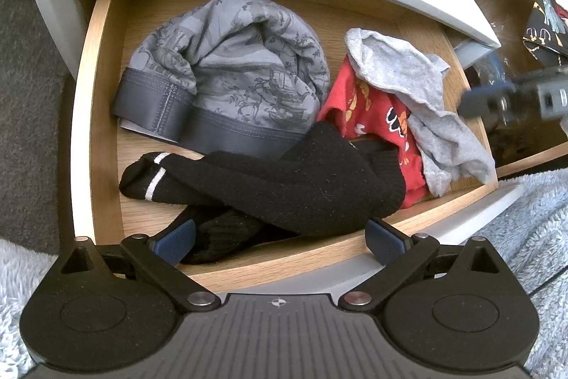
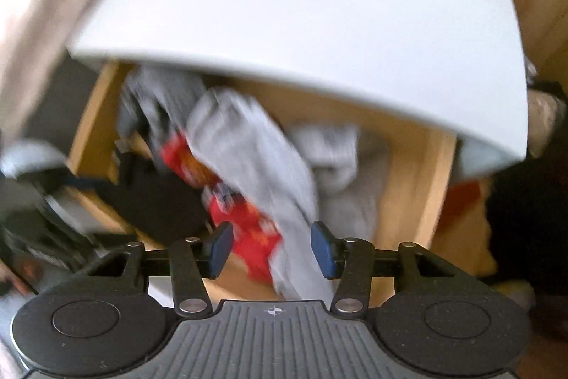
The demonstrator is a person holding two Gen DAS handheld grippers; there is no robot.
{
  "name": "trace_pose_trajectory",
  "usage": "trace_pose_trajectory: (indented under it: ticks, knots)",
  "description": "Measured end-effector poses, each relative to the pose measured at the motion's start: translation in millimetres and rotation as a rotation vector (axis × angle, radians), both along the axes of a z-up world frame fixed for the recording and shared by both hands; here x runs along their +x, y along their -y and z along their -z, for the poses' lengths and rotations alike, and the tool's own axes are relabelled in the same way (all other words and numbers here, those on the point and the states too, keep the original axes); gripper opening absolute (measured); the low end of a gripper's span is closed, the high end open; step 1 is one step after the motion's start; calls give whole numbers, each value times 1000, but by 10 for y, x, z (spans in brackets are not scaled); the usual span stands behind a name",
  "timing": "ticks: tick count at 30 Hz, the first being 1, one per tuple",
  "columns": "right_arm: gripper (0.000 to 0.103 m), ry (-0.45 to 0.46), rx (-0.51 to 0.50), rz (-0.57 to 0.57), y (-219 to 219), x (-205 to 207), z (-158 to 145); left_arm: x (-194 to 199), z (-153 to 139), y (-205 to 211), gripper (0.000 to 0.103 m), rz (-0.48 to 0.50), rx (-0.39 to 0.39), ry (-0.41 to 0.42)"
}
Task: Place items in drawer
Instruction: 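Lower the grey sock into the drawer and open the right gripper, then reach the right gripper to the white sock on the cabinet top, grasp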
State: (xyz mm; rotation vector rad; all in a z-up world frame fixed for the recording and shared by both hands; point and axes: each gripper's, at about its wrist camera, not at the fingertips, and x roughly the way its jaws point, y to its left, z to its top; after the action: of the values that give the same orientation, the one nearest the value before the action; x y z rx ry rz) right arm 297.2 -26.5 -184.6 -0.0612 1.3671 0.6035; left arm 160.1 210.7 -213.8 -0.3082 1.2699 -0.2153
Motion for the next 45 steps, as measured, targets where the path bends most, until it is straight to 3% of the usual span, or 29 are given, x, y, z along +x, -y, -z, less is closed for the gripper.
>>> trace_pose_trajectory:
  ticks: [4,7,12,20,26,33,39,43,45]
  knots:
    - [19,79,119,90,59,199,76,-8,-11,3,102,0,5,3]
    - [18,87,130,122,41,287,217,-12,-12,14,102,2,9,6]
    - [17,79,11,141,5,348,490,5,10,19,102,-2,12,-5]
    - [18,88,-81,202,52,536,652,4,-7,65,102,1,32,1]
    - [18,61,-180,150,7,467,748,0,-19,98,102,2,45,5]
    - [10,73,-286,84,-106,425,775,-1,-49,138,102,2,59,11]
    - [17,70,-275,120,-145,363,584,-6,-56,134,102,2,60,12]
    - [44,238,-226,56,-242,152,150,-9,-55,122,102,-3,50,8]
    - [54,322,-140,43,-267,70,-80,-13,-53,106,102,-6,46,7]
